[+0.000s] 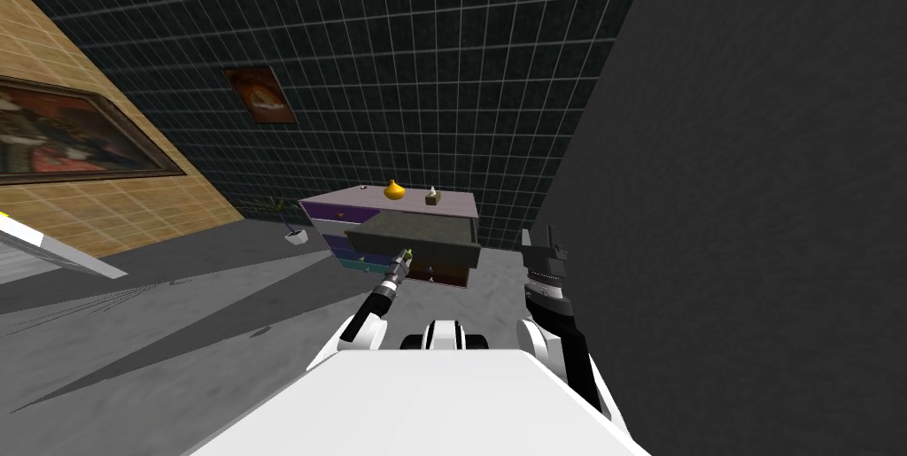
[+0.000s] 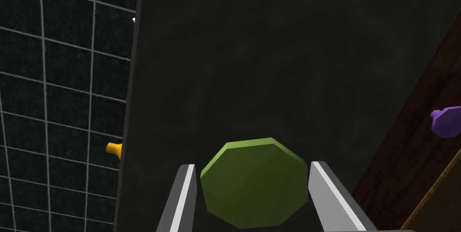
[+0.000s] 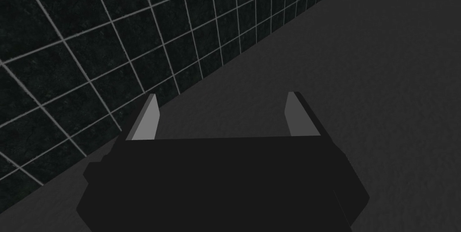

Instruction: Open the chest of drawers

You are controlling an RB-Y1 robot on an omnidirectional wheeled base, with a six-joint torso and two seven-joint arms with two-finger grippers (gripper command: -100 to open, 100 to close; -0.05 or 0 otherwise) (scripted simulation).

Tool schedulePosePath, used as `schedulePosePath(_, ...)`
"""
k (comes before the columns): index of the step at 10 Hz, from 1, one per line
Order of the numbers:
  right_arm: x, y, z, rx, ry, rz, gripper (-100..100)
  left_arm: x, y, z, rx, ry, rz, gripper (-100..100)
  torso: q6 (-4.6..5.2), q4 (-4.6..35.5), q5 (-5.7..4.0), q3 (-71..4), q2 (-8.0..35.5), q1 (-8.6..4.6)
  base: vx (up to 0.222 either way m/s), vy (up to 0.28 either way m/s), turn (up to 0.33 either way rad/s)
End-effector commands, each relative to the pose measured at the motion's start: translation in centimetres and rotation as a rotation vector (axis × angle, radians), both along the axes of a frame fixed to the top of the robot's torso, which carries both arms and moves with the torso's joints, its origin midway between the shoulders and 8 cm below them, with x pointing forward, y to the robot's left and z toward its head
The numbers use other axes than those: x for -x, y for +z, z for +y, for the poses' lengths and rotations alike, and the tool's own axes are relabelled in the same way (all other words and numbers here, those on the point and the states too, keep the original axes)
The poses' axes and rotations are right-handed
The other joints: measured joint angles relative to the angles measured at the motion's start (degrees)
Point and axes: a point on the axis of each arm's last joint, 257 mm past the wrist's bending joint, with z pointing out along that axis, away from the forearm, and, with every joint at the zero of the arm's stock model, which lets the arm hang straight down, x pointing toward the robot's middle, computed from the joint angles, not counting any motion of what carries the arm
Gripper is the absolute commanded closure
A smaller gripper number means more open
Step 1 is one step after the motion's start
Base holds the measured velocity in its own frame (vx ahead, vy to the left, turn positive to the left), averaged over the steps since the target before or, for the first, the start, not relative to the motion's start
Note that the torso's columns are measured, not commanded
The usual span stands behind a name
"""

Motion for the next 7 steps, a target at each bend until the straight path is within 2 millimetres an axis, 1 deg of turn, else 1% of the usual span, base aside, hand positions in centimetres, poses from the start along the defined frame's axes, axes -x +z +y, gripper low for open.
schedulePosePath(1,0.0,0.0,0.0,0.0,0.0,0.0,0,0.5,-0.2,-0.1,-0.001,-0.004,0.006,100,0.04,0.0,-0.04,-0.2,-0.4,-0.1,-0.116,0.013,0.029)
schedulePosePath(2,0.0,0.0,0.0,0.0,0.0,0.0,0,0.7,-0.1,-0.1,0.0,-0.007,0.004,100,0.02,-0.1,-0.04,-0.2,-0.4,-0.09,-0.174,0.009,0.042)
schedulePosePath(3,0.0,0.0,0.0,0.0,0.0,0.0,0,0.8,0.7,0.1,-0.001,-0.009,0.009,-100,0.04,-0.1,-0.01,-0.1,-0.2,-0.09,-0.068,-0.011,0.05)
schedulePosePath(5,0.0,0.0,0.0,0.0,0.0,0.0,0,1.0,2.0,0.3,0.0,-0.015,0.005,-100,0.06,-0.2,-0.01,-0.4,-0.7,-0.12,0.044,-0.022,0.035)
schedulePosePath(6,0.0,0.0,0.0,0.0,0.0,0.0,0,1.0,2.0,0.3,0.0,-0.015,0.005,-100,0.05,-0.1,-0.07,-0.4,-0.6,-0.12,0.049,-0.025,0.009)
schedulePosePath(7,0.0,0.0,0.0,0.0,0.0,0.0,0,1.1,2.5,0.3,0.0,-0.018,0.005,-100,0.06,0.0,-0.07,-0.2,-0.3,-0.11,0.034,-0.014,0.015)
